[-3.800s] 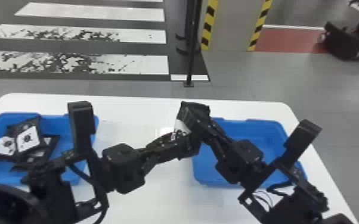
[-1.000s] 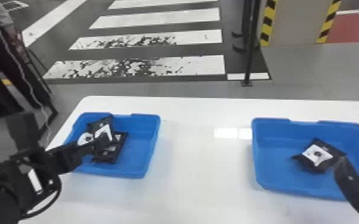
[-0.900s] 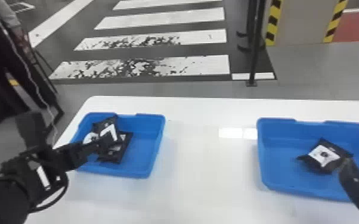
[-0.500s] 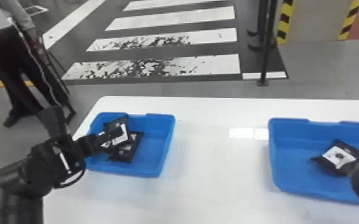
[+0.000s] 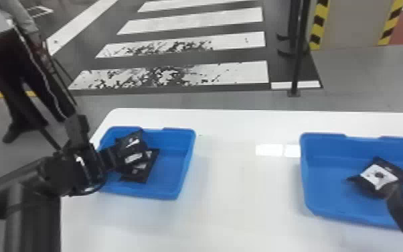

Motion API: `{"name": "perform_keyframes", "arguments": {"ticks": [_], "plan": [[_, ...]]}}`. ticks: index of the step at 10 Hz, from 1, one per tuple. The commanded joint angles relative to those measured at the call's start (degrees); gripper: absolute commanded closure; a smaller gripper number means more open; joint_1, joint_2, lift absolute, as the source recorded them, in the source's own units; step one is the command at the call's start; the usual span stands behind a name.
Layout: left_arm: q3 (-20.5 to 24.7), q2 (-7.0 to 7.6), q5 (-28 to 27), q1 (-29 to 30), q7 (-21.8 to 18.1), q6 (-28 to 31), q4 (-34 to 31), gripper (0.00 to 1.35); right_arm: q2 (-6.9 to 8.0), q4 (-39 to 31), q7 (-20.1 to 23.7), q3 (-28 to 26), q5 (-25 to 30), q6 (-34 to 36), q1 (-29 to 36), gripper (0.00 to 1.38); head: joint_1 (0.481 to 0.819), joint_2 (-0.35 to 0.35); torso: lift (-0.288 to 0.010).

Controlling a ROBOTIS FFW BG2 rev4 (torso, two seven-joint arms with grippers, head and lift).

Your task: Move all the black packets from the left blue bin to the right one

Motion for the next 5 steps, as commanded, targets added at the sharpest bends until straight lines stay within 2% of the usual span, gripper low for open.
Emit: {"name": "perform_keyframes", "arguments": {"ticks": [1, 3, 5], "plan": [[-0.4, -0.07, 0.4, -0.8, 0.6, 0.4, 1.9, 0.48, 0.0, 0.3, 0.1, 0.0, -0.5, 0.1, -0.1, 0.15, 0.695, 0.221, -0.15], [-1.9, 0.1, -1.1, -0.8, 0.6, -1.6, 2.3, 1.18, 0.0, 0.6, 0.1, 0.0, -1.4, 0.2, -0.1, 0.15, 0.695, 0.214, -0.15], [-3.1, -0.16, 0.1, 0.6, 0.4, -5.8, 1.2, 1.2, -0.18, 0.7, 0.2, -0.1, -2.1, 0.2, 0.2, 0.15, 0.695, 0.213, -0.15]]}}
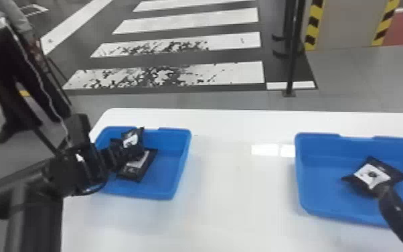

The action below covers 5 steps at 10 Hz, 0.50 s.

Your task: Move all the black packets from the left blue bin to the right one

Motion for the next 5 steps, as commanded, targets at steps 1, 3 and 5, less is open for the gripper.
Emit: {"name": "perform_keyframes", "arguments": {"ticks": [1, 3, 5], "plan": [[-1.1, -0.28, 0.8, 2.5, -0.1, -0.4, -4.9, 1.2, -0.07, 0.0, 0.0, 0.0, -0.2, 0.0, 0.1, 0.15, 0.695, 0.21, -0.15], [-1.3, -1.25, 2.7, 8.6, -0.6, 1.6, -16.1, 1.2, -0.07, -0.1, 0.1, 0.1, -0.3, 0.1, 0.1, 0.15, 0.695, 0.189, -0.15], [-3.7, -1.77, 5.2, 14.6, -2.3, 2.0, -27.2, 1.2, -0.07, -0.7, 1.3, 0.3, -0.9, 0.8, -0.5, 0.15, 0.695, 0.164, -0.15]]}}
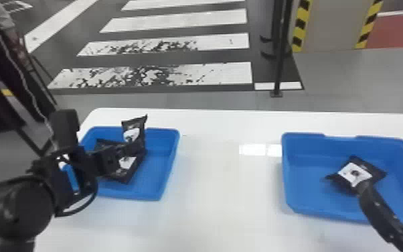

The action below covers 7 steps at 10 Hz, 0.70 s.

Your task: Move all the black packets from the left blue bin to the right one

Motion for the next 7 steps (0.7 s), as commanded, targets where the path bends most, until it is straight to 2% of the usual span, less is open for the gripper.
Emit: {"name": "perform_keyframes", "arguments": {"ticks": [1, 2, 4, 7], "plan": [[-3.5, -0.2, 1.5, 4.0, -1.0, 0.1, -7.4, 1.2, 0.0, -0.8, 1.4, 0.4, -1.2, 1.3, -1.0, 0.15, 0.695, 0.138, -0.15], [-6.6, -0.29, 4.1, 4.8, -1.7, 0.1, -8.8, 1.2, -0.09, -1.4, 2.8, 0.9, -1.6, 2.6, -2.1, 0.15, 0.695, 0.11, -0.15], [-13.1, -0.81, 4.4, 4.4, -3.0, -0.1, -8.9, 1.2, -0.53, -0.3, 7.1, 1.9, -2.6, 5.4, -6.0, 0.15, 0.695, 0.028, -0.15], [-22.2, -1.87, 5.2, 4.0, -4.7, 0.2, -9.5, 1.2, -1.76, 2.0, 9.1, 3.8, -3.4, 9.2, -11.5, 0.15, 0.695, -0.052, -0.15]]}}
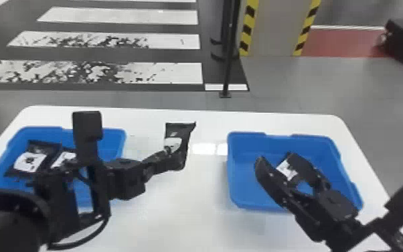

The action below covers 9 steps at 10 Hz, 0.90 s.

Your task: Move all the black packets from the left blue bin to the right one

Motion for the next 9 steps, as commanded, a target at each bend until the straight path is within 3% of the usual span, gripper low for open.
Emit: {"name": "perform_keyframes", "arguments": {"ticks": [1, 4, 6, 7, 8, 9], "plan": [[-4.3, -0.42, 0.1, 0.0, -0.5, 0.0, -0.6, 1.2, -0.66, 1.3, 0.2, 0.8, -0.1, 0.8, -2.6, 0.15, 0.695, -0.083, -0.15], [-10.3, -0.6, 2.2, -1.0, -1.8, 0.3, -1.0, 1.2, -2.07, 4.8, 0.2, 3.3, -2.2, 1.6, -7.4, 0.15, 0.695, -0.152, -0.15], [-11.6, -0.6, 2.8, -1.7, -2.4, 0.3, -1.2, 1.2, -2.42, 6.5, 0.2, 3.9, -2.2, 2.8, -9.2, 0.15, 0.695, -0.184, -0.15], [-12.1, -0.6, 3.0, -1.7, -2.5, 0.1, -1.2, 1.2, -2.42, 6.8, 0.2, 4.0, -2.2, 3.6, -9.8, 0.22, 0.695, -0.187, -0.15], [-12.3, -0.51, 3.2, -1.9, -2.5, 0.1, -1.2, 1.2, -2.42, 7.2, 0.2, 4.1, -2.2, 3.8, -10.2, 0.53, 0.695, -0.193, -0.15], [-12.4, -0.51, 3.2, -2.0, -2.5, 0.1, -1.2, 1.2, -2.42, 7.3, 0.2, 4.1, -2.3, 3.9, -10.5, 1.1, 0.695, -0.196, -0.15]]}}
